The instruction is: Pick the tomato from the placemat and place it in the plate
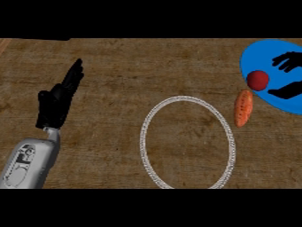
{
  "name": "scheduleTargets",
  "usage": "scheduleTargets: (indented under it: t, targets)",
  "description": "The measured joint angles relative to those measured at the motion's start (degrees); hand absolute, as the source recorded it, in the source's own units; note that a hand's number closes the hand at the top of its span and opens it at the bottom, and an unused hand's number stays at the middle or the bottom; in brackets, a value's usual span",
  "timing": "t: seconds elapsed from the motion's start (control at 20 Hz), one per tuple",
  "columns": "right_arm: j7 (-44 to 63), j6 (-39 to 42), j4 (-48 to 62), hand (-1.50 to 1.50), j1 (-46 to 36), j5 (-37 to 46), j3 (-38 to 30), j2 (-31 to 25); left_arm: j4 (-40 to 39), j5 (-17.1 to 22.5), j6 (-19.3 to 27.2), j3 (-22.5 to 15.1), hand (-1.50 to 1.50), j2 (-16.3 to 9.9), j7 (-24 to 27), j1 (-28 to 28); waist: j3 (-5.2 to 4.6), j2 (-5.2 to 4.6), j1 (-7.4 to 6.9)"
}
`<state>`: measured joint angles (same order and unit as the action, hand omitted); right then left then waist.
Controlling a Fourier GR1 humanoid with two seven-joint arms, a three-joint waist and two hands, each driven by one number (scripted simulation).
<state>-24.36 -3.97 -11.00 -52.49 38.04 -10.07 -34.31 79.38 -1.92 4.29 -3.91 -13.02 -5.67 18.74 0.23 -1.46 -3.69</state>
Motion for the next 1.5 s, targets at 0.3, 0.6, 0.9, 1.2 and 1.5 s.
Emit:
scheduleTargets:
  t: [0.3,0.6,0.9,1.2,1.5]
  targets:
    - [-2.62,3.18,2.39,-1.5,-1.68,-3.4,-3.66,0.48,-0.96,0.21,-0.47,0.71,0.0,0.01,0.65,0.21,0.04,-0.08,0.13]
    - [-5.52,6.45,2.9,-1.5,-2.08,-11.61,-11.85,-1.53,0.52,0.02,-0.19,0.74,0.0,0.17,0.23,-1.11,0.04,0.19,0.64]
    - [-5.02,9.87,3.96,-1.5,-0.23,-18.49,-19.04,-8.65,0.31,-0.07,-0.27,1.15,0.0,0.14,0.83,-1.51,0.04,0.15,1.24]
    - [-6.08,14.67,4.62,-1.5,4.21,-22.65,-23.4,-15.54,1.24,-0.06,-0.47,1.28,0.0,0.14,0.62,-2.15,0.13,0.05,1.13]
    - [-8.96,20.14,4.76,-1.5,9.76,-24.08,-24.88,-19.6,1.39,-0.63,0.04,0.97,0.0,0.85,0.94,-2.6,0.26,-0.11,1.11]
